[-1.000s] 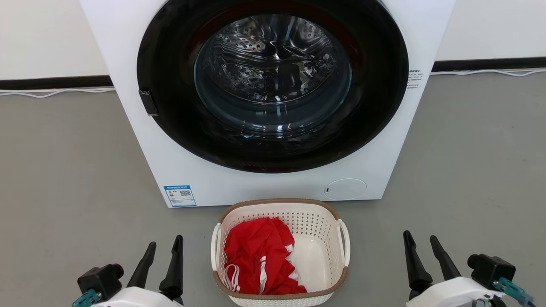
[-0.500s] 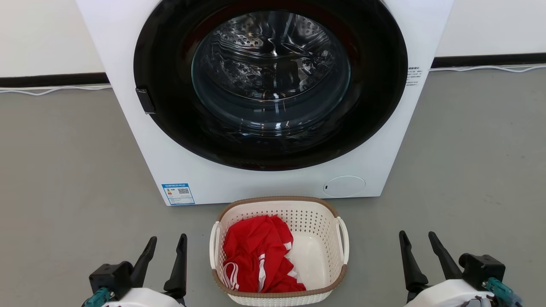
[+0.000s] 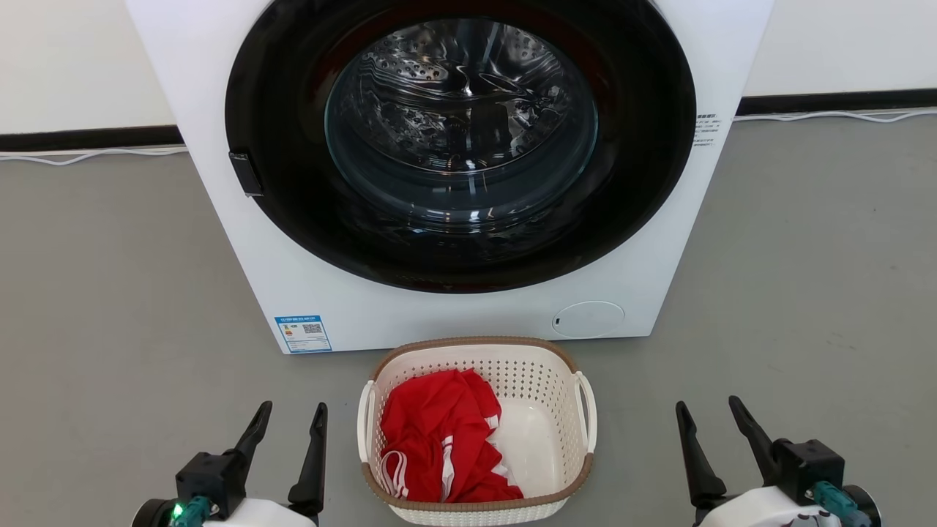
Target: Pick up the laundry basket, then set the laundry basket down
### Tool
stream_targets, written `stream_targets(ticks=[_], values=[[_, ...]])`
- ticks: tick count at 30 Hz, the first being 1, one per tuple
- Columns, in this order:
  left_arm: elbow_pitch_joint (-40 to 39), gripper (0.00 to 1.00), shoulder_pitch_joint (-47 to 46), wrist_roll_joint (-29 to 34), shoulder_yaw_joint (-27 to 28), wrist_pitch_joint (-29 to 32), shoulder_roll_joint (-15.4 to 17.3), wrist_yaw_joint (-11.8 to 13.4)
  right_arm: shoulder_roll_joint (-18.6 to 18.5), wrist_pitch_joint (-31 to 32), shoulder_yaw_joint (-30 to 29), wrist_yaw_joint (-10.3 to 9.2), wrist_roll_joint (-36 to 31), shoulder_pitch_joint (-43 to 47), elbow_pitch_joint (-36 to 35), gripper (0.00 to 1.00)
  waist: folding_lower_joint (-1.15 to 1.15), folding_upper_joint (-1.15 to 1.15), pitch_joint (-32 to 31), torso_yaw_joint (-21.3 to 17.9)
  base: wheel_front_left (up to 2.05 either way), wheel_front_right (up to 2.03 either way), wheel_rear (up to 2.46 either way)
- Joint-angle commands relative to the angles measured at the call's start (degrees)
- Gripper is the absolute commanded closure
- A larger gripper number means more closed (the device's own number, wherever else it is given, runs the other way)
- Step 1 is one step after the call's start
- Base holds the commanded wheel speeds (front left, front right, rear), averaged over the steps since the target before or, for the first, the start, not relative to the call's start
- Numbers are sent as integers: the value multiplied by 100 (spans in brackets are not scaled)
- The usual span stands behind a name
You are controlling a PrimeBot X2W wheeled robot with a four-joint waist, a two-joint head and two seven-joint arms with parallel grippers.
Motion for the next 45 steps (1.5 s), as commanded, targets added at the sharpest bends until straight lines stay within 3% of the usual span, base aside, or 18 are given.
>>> stream_targets(ticks=[1,8,27,37,45], values=[[-136,0,-237,229,144,-116,55,3,-60,-126,146,38,-227,-293,-99,0,0,0,1,0,0,0,0],[-116,0,-235,679,160,-228,46,-6,-63,-238,122,41,-604,-320,-39,0,0,0,-1,-16,0,0,0],[102,0,-336,461,298,-228,-20,-33,-63,-238,33,41,-381,-378,-5,0,0,0,97,-21,0,0,0],[552,0,-905,357,269,-228,-58,-40,-63,-238,107,41,-251,-850,193,0,0,0,682,5,0,0,0],[1153,0,-1664,153,123,-228,-72,-42,-63,-238,-64,41,-139,-1612,819,0,0,0,1493,53,0,0,0]])
